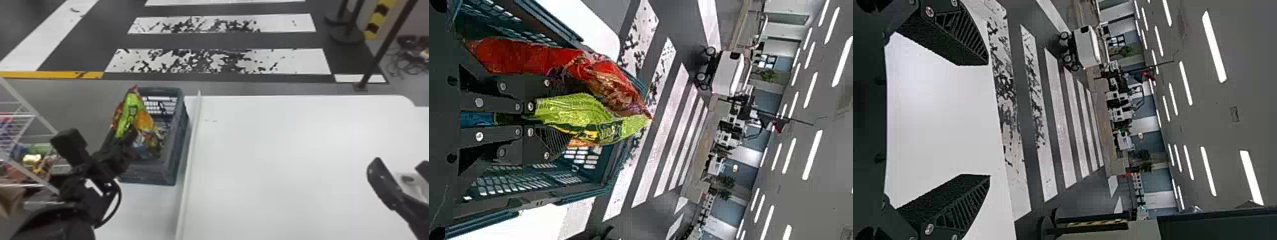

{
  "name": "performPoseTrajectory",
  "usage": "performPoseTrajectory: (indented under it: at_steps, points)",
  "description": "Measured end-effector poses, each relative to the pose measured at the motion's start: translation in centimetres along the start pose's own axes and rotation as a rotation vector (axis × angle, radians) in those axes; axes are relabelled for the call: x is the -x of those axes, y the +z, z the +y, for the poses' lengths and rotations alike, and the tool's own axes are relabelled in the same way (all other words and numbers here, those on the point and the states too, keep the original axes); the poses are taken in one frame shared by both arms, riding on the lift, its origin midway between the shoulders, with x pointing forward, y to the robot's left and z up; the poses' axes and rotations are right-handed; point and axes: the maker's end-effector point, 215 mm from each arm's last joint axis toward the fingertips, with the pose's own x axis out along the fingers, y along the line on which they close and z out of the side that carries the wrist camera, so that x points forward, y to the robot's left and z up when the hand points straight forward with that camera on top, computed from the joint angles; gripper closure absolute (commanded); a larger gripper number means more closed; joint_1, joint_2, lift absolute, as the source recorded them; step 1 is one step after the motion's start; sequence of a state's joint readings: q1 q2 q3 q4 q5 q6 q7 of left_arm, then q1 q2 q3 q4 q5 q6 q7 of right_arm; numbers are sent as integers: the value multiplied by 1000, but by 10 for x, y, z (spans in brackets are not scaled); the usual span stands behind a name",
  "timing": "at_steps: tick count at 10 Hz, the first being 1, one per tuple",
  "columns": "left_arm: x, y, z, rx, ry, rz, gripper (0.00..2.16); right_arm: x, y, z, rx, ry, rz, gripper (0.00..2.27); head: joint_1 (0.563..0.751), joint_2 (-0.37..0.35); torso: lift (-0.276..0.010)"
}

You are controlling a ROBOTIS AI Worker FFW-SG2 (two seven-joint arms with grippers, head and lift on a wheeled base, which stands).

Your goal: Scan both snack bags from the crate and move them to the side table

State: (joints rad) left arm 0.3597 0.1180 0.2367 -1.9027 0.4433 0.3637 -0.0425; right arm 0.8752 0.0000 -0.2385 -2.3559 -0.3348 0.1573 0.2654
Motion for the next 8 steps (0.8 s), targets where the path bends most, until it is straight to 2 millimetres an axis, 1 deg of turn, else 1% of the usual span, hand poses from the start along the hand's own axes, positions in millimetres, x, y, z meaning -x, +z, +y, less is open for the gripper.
performPoseTrajectory:
  at_steps: [2,4,7,8]
  points:
    - [11,27,-4,-12,11,-58,2003,-1,2,3,-6,6,-6,124,695,106,-29]
    - [28,62,-12,-40,17,-133,2003,-1,5,5,-14,10,-13,124,695,113,-29]
    - [49,95,-20,-69,22,-191,2003,0,9,8,-19,15,-20,124,695,119,-29]
    - [58,108,-23,-49,7,-210,2003,0,10,8,-18,14,-22,124,695,119,-29]
